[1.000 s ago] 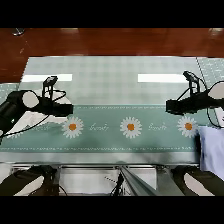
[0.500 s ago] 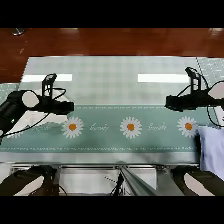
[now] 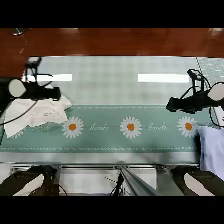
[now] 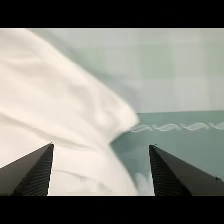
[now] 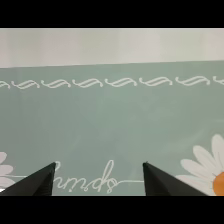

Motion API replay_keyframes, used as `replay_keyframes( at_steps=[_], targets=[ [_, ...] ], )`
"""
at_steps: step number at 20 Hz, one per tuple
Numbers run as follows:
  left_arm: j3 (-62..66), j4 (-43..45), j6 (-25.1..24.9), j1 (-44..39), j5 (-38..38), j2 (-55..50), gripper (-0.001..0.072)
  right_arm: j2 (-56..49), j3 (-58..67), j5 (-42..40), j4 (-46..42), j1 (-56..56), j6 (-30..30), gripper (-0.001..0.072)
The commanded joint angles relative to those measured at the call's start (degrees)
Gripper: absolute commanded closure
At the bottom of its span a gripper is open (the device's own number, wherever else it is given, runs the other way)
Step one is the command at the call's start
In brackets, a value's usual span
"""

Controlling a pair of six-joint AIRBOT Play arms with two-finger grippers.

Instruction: Fold the shirts.

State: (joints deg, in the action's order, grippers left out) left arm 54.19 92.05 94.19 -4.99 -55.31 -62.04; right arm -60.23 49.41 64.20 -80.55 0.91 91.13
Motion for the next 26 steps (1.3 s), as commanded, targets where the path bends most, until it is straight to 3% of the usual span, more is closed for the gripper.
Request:
replay_keyframes(
  at_steps=[1,6,11,14,15,16,17,20,23,26],
  targets=[
    [4.1,8.9,2.2,8.9,-5.4,-0.1,0.0003,0.0,0.0,2.1,1.6,-0.1,0.2,0.0093],
    [1.1,-5.2,4.3,21.4,0.2,-7.0,0.0005,0.0,0.0,1.8,3.5,-0.1,0.2,0.0093],
    [1.2,-8.3,4.0,19.5,1.3,-15.9,0.0006,0.0,0.0,1.8,4.2,-0.1,0.3,0.0093],
    [1.2,-14.2,-2.7,17.1,-3.1,-20.3,0.0012,0.0,0.0,1.4,4.2,-0.1,0.5,0.0093],
    [1.2,-14.3,-4.3,16.5,-5.1,-20.9,0.0202,0.0,0.0,0.8,4.2,0.0,0.5,0.0093],
    [1.4,-14.6,-6.9,16.2,-7.2,-20.7,0.0596,0.1,0.2,0.2,4.1,0.0,0.2,0.0093],
    [2.4,-15.0,-8.4,16.0,-9.7,-20.3,0.0682,0.4,0.6,0.1,3.6,0.0,0.1,0.0093],
    [9.3,-24.7,-14.2,16.0,-14.0,-15.5,0.0682,1.7,4.9,0.5,3.0,0.0,0.1,0.0092],
    [19.8,-39.7,-16.9,16.0,-11.7,-6.6,0.0682,5.2,10.2,0.6,3.5,0.0,0.1,0.0093],
    [31.8,-47.0,-17.6,16.0,-9.8,-0.3,0.0682,11.2,12.3,1.1,3.5,0.0,0.1,0.0093]
  ],
)
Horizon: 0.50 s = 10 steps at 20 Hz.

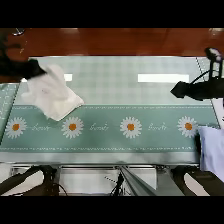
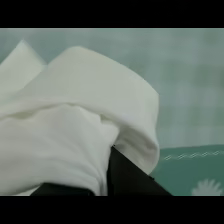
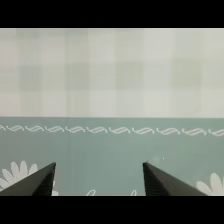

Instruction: Fold the shirts.

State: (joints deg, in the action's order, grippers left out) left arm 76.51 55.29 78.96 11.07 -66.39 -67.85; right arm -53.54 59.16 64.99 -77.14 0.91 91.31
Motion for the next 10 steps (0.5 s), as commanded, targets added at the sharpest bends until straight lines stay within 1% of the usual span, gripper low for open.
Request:
replay_keyframes(
  at_steps=[1,5,6,9,10],
  targets=[
    [13.4,-11.9,-2.4,-0.2,1.2,6.9,0.0682,6.6,2.6,0.8,0.1,0.0,0.0,0.0093],
    [25.2,-19.7,-2.5,-2.5,2.0,9.4,0.0681,16.0,2.6,-0.6,0.5,0.0,-2.3,0.0093],
    [27.2,-21.2,-2.5,-3.8,3.6,9.4,0.0681,18.3,2.6,-1.0,0.5,0.0,-2.3,0.0093],
    [30.7,-23.4,-2.5,-10.0,12.7,9.3,0.0681,23.5,2.6,-0.5,0.6,0.0,-1.9,0.0093],
    [31.0,-23.3,-3.9,-12.6,15.6,9.3,0.0682,24.9,2.6,-0.2,0.6,0.0,-1.7,0.0093]
  ],
)
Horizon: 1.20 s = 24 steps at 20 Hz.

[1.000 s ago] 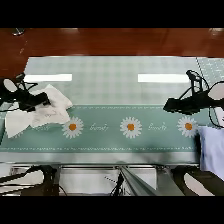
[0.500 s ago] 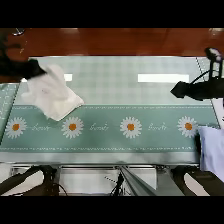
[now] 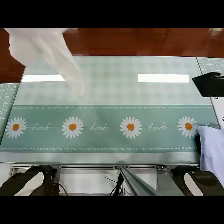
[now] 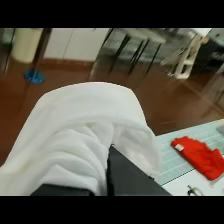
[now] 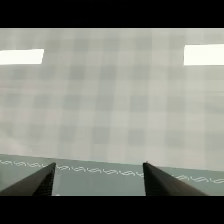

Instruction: Fold the shirts.

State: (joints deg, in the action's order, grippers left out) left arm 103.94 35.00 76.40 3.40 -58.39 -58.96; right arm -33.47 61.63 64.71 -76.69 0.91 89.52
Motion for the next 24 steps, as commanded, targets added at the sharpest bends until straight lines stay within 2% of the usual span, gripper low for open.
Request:
replay_keyframes(
  at_steps=[1,3,5,7,9,10,15,19,24],
  targets=[
    [3.6,-3.1,-3.3,-8.0,9.9,0.2,0.0681,5.8,0.1,0.3,0.1,0.0,0.1,0.0093],
    [3.3,-3.0,-4.0,-15.0,10.3,-0.9,0.0681,7.2,0.1,1.4,0.1,0.0,0.1,0.0093],
    [0.7,-2.5,-8.9,-24.5,10.3,-2.0,0.0682,7.3,0.1,3.2,0.0,0.0,0.4,0.0092],
    [-5.1,-2.4,-12.8,-33.4,15.6,-2.3,0.0681,7.1,0.1,3.7,-0.4,0.0,1.4,0.0093],
    [-11.6,-2.4,-12.8,-38.7,21.5,-2.3,0.0681,7.1,0.1,3.8,-0.6,0.0,1.6,0.0093],
    [-14.9,-2.4,-12.7,-39.8,21.9,-2.2,0.0681,7.1,0.1,3.9,-0.6,0.0,1.6,0.0093],
    [-35.0,-2.4,-11.2,-36.9,16.6,0.0,0.0681,7.1,-1.4,4.8,-3.3,0.0,3.7,0.0093],
    [-52.0,1.7,-11.3,-27.3,6.8,1.1,0.068,7.0,-9.7,4.9,-2.7,0.0,4.3,0.0088],
    [-68.4,5.4,-11.2,-13.8,5.9,0.5,0.068,2.1,-23.5,2.5,4.4,0.0,4.4,0.0088]
  ],
)
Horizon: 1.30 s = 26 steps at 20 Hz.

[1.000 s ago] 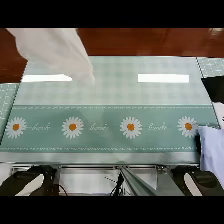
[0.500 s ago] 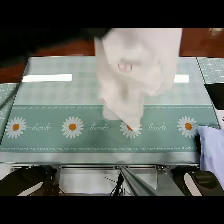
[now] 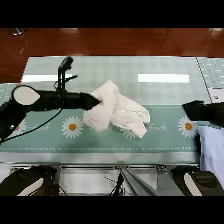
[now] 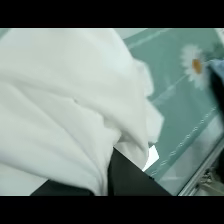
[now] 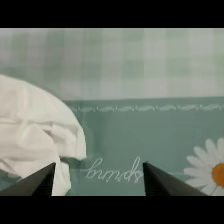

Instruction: Fold the shirts.

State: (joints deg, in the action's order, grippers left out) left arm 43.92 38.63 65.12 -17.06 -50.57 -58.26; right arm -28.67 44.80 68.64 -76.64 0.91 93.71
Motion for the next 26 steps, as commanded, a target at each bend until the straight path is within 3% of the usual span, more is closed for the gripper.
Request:
replay_keyframes(
  at_steps=[1,2,3,4,6,8,12,15,19,22,26],
  targets=[
    [-9.3,1.7,0.0,9.3,-1.9,-0.4,0.068,-4.6,-7.9,-2.3,5.6,0.0,0.2,0.0088],
    [-9.4,1.7,0.1,11.5,-1.9,-0.6,0.065,-6.9,-8.2,-3.2,6.1,0.0,0.2,0.0088],
    [-9.2,1.7,0.1,13.3,-1.4,-0.6,0.0396,-9.4,-8.2,-4.5,7.1,0.0,0.2,0.0088],
    [-8.6,1.7,0.4,14.9,-1.3,-0.6,0.0018,-11.6,-8.2,-6.2,8.2,0.0,0.2,0.0088],
    [-5.3,3.2,3.0,18.9,-4.8,-0.6,0.0005,-15.4,-7.3,-8.0,9.0,0.1,-0.9,0.0088],
    [-0.9,7.2,7.6,25.0,-11.7,-0.5,0.0006,-17.6,-2.7,-4.3,3.1,3.3,-1.4,0.0088],
    [-3.4,11.4,10.7,36.0,-23.6,1.9,0.0007,-16.3,-0.5,1.6,-9.5,19.3,-1.0,0.0089],
    [-16.0,5.2,8.7,31.6,-26.4,2.4,0.0007,-14.6,-9.0,-0.6,-2.6,27.3,-0.7,0.0089],
    [-26.8,-3.2,6.5,12.9,-16.3,2.0,0.0007,-14.4,-19.1,-5.0,11.7,23.3,-5.9,0.0089],
    [-27.1,-7.7,9.2,-2.4,-0.9,0.6,0.0007,-14.4,-20.4,-7.6,12.7,16.6,-5.3,0.009],
    [-27.0,-16.8,9.9,-13.7,21.0,-0.2,0.0007,-14.5,-20.4,-10.0,12.7,9.9,-2.1,0.009]
  ],
)
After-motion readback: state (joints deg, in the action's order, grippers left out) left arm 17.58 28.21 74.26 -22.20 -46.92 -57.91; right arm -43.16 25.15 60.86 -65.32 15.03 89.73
